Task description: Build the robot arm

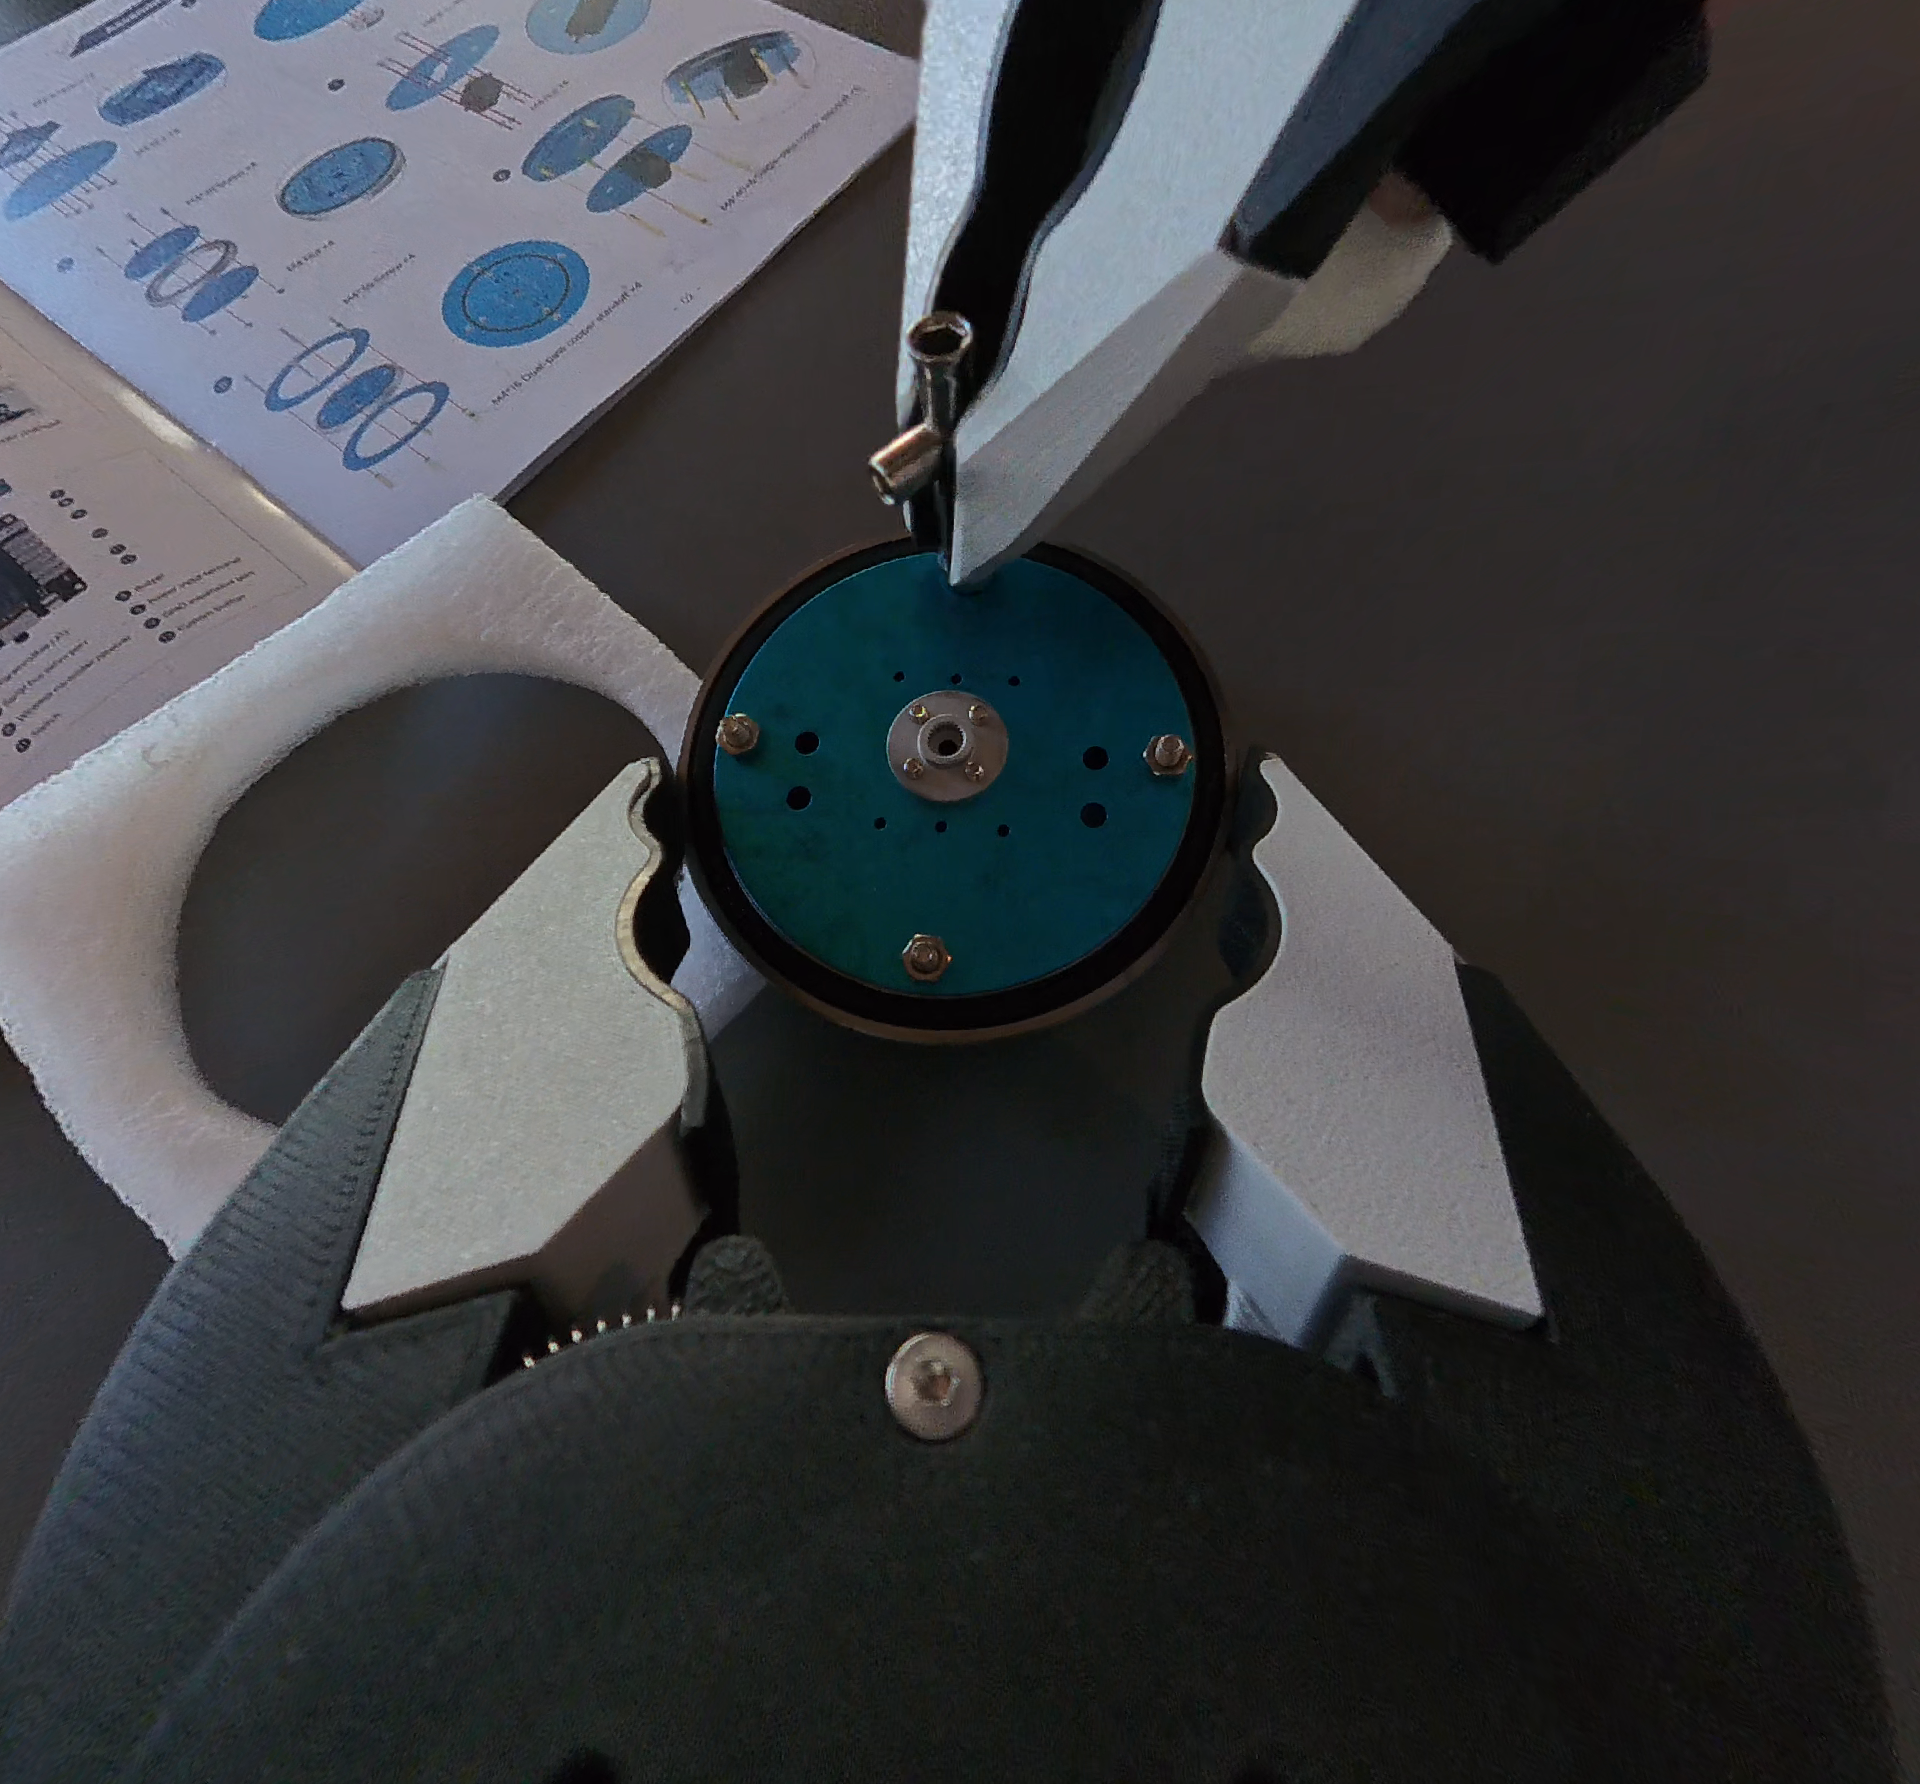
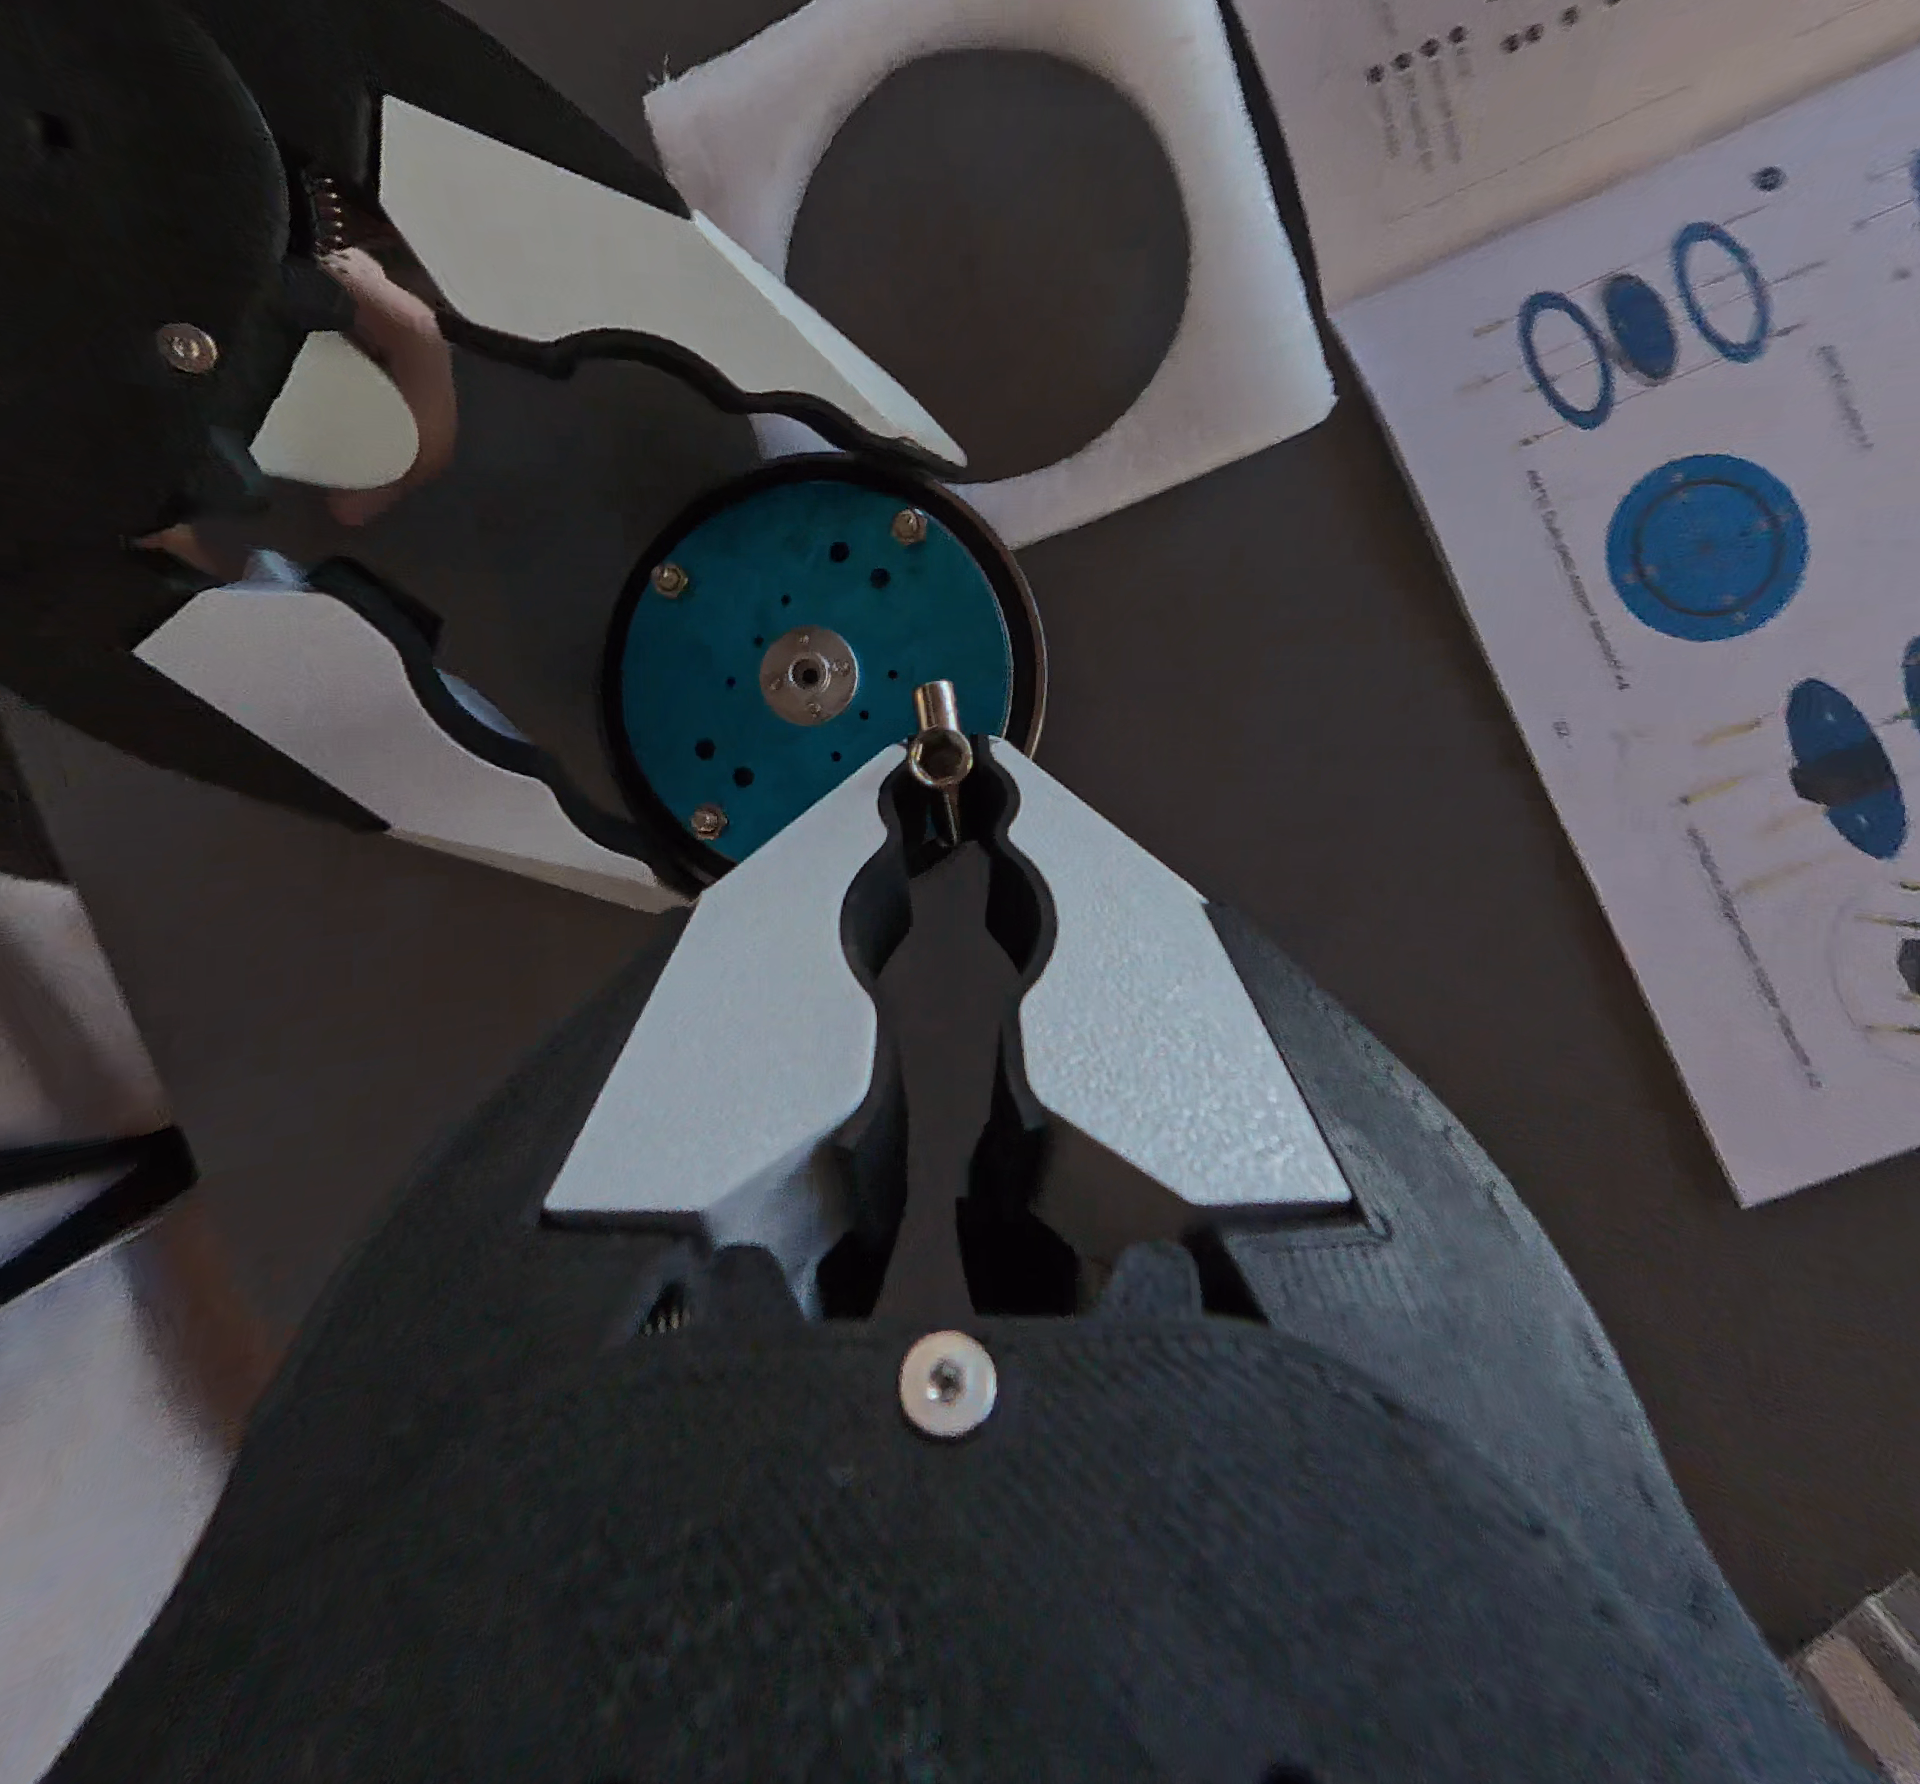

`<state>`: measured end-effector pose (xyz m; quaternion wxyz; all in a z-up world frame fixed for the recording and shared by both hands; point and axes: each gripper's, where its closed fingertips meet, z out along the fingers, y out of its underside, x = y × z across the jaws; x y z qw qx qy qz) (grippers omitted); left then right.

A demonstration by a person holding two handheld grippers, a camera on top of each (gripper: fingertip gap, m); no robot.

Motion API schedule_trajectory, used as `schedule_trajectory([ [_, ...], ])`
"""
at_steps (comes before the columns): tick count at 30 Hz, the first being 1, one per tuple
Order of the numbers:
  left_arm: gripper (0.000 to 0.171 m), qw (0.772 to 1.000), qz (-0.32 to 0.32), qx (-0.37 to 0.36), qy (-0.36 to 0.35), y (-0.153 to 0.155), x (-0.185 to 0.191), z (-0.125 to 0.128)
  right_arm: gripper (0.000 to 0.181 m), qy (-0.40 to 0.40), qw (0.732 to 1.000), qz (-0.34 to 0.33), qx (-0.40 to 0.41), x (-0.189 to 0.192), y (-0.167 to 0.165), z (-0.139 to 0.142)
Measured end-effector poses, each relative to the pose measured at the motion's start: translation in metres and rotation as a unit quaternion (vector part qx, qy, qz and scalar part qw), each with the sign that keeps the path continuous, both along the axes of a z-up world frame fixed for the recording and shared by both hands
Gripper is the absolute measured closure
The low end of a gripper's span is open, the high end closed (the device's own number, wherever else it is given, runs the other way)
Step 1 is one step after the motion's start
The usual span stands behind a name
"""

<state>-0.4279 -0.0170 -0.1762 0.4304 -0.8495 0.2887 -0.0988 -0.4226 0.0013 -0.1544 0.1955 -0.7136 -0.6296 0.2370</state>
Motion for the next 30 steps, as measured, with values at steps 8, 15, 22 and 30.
schedule_trajectory([
  [8,0.065,1.0,0.002,0.0,0.0,0.0,-0.0001,-0.0001,0.173,0.016,0.997,0.005,0.074,-0.0003,-0.0001,0.0007],
  [15,0.065,1.0,0.001,0.0,0.001,-0.0003,-0.0003,-0.0001,0.173,0.01,0.991,0.077,0.107,0.0007,-0.0009,0.0077],
  [22,0.066,1.0,-0.003,-0.005,-0.005,-0.0016,-0.0001,-0.0001,0.173,0.001,0.99,0.127,0.052,0.0011,-0.0047,0.0028],
  [30,0.066,1.0,-0.003,-0.006,0.002,-0.0021,-0.001,-0.0017,0.173,0.007,0.987,0.16,0.031,-0.0019,-0.0028,0.0002],
])
